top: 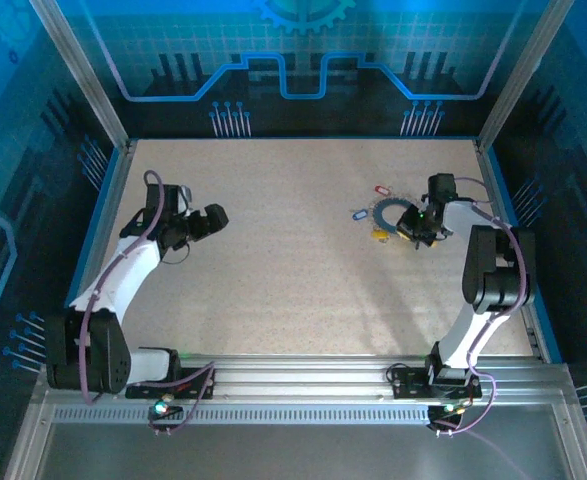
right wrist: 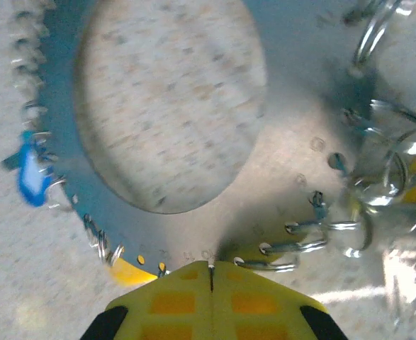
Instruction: Put the keys on the keyring
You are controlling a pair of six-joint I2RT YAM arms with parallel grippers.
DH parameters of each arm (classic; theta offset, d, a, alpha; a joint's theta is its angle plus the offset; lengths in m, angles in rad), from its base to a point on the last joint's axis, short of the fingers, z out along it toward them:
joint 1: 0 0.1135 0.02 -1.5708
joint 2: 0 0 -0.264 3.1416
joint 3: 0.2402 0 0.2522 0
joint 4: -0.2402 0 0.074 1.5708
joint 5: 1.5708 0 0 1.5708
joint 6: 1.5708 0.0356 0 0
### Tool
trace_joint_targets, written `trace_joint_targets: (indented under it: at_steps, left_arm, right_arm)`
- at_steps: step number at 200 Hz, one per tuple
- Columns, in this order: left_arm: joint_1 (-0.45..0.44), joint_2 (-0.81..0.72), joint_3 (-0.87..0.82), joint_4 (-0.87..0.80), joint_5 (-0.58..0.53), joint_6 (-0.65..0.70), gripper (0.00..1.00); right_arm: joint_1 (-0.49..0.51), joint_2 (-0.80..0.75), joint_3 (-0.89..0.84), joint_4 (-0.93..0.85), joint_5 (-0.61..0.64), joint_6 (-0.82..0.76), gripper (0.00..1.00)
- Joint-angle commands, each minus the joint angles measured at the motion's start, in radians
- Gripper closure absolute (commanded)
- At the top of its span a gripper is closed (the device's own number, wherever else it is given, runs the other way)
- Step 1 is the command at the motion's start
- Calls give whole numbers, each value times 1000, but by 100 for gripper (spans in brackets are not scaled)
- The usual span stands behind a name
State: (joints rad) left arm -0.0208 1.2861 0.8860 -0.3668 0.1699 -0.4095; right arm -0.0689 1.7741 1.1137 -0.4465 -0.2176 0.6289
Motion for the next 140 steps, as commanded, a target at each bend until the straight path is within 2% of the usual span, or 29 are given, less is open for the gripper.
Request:
trace_joint_targets:
  at_steps: [1, 11, 33, 56, 92, 122, 140]
  left_arm:
    - [-43, -116, -73, 187, 193, 64, 1]
    - [-69, -166, -134, 326, 256, 81, 1]
    - [-178, -259, -265, 617, 302, 185, 1]
    - [-291, -277, -353, 822, 335, 296, 1]
    - [-414, -211, -334, 840, 323, 382, 3]
    - [-549, -198, -335, 855, 305, 600, 9]
    - [-630, -187, -339, 830, 260, 750, 15]
  right_arm:
    - [45, -105, 1, -107, -75, 5, 97]
    - [52, -134, 6, -171, -92, 75, 100]
    - [59, -183, 10, -250, -263, 252, 100]
    - [88, -244, 24, -312, -336, 406, 100]
    - [215, -280, 103, -451, -332, 576, 100]
    - [333, -261, 147, -468, -394, 694, 100]
    - [403, -278, 150, -445, -375, 780, 100]
